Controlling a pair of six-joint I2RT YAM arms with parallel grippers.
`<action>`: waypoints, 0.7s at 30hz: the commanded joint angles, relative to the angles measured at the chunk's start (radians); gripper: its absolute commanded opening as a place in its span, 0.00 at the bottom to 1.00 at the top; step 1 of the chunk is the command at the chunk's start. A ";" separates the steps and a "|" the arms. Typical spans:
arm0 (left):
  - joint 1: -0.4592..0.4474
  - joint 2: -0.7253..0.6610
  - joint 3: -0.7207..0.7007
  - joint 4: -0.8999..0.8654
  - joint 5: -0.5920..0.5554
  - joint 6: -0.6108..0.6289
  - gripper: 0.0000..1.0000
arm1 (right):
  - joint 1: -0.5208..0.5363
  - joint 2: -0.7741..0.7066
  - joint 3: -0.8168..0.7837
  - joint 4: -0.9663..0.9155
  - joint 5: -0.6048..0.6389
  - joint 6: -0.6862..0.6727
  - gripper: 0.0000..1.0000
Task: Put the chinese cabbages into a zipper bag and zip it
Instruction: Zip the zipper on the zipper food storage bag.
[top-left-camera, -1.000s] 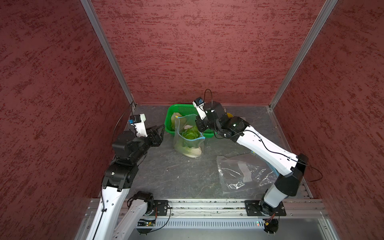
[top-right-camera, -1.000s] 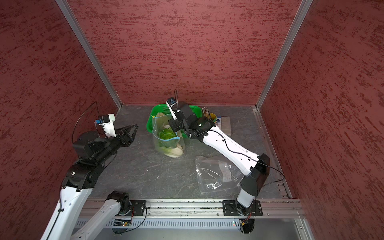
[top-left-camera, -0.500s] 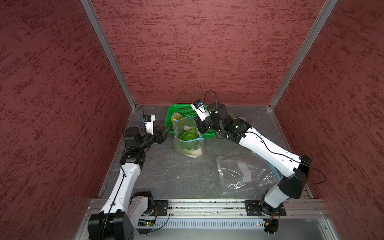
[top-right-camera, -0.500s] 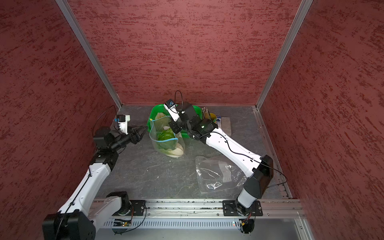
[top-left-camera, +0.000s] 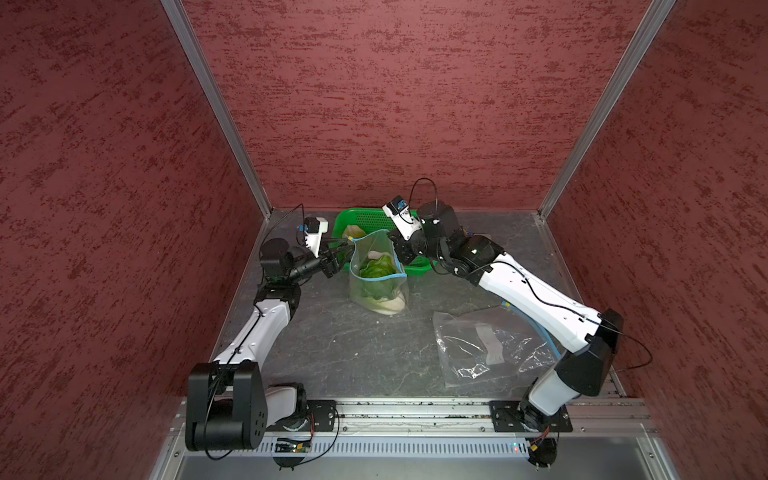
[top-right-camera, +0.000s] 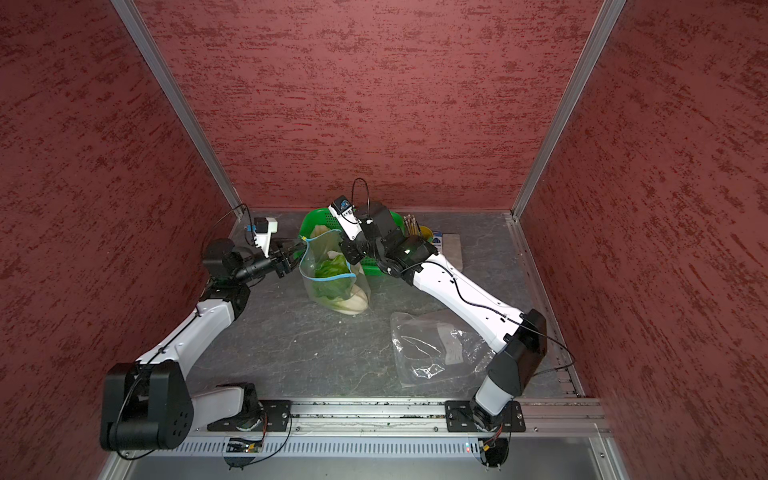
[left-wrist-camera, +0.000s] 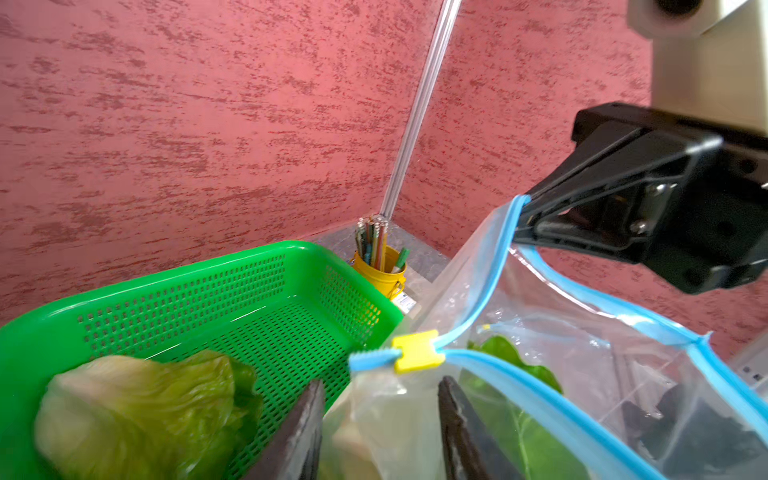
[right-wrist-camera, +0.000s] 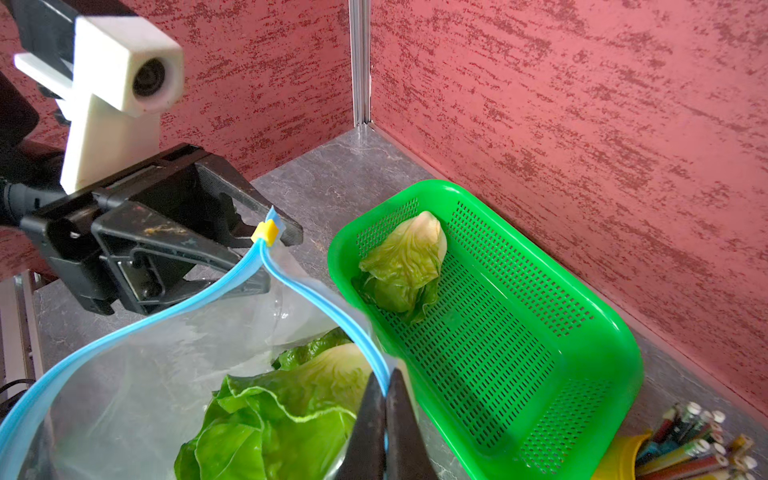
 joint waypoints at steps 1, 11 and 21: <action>-0.009 0.030 0.033 0.054 0.054 0.016 0.39 | -0.012 0.004 0.013 0.079 -0.038 -0.005 0.00; -0.037 -0.010 0.014 0.010 0.040 0.042 0.10 | -0.031 -0.014 -0.014 0.099 -0.049 0.008 0.00; -0.050 -0.188 0.013 -0.204 -0.096 0.076 0.00 | -0.055 -0.057 -0.018 0.107 -0.047 0.045 0.00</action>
